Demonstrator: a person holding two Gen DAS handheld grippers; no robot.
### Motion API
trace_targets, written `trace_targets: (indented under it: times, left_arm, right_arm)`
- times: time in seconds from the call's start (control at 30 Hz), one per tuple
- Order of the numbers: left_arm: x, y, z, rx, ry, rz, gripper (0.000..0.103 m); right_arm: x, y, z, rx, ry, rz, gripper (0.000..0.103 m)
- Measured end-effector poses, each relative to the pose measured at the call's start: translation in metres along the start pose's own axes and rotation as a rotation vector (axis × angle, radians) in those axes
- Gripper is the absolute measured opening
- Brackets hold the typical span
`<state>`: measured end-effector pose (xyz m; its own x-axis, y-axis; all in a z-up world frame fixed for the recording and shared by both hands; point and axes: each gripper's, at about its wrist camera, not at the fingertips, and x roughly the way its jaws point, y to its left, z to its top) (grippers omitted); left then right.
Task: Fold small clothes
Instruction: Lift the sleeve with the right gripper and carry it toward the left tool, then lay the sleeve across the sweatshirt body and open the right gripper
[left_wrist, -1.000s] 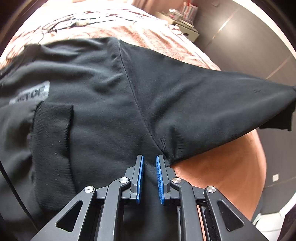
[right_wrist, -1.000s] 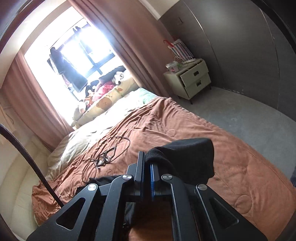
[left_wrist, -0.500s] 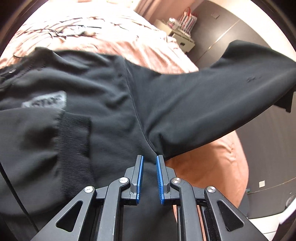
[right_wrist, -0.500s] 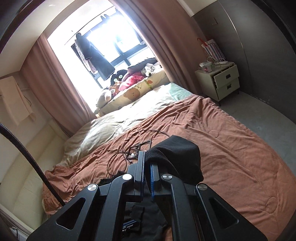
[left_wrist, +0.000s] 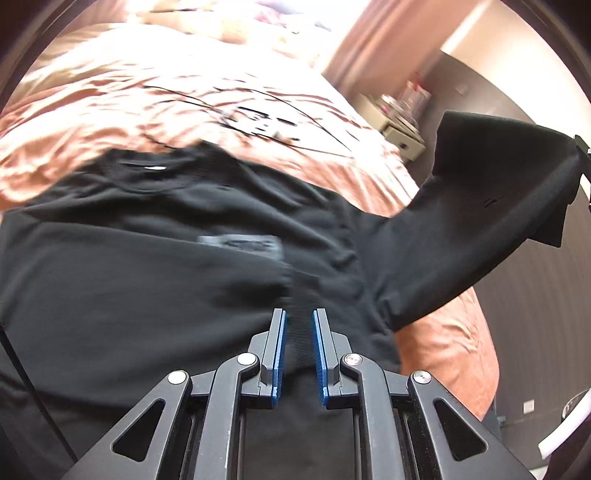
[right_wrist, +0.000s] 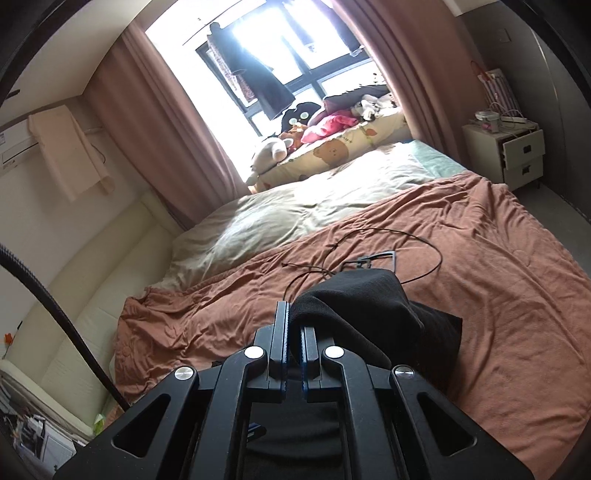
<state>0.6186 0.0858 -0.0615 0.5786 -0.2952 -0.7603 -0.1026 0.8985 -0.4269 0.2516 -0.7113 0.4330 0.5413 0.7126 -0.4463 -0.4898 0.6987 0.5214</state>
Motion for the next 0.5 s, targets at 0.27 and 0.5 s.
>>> trace_targets:
  times: [0.27, 0.5]
  left_arm:
    - [-0.058, 0.075, -0.012, -0.086, -0.056, 0.077, 0.016]
    - [-0.095, 0.135, -0.027, -0.144, -0.061, 0.171, 0.016]
  right_arm:
    - [0.08, 0.018, -0.012, -0.007, 0.096, 0.094, 0.001]
    - [0.146, 0.012, -0.038, 0.056, 0.176, 0.138, 0.002]
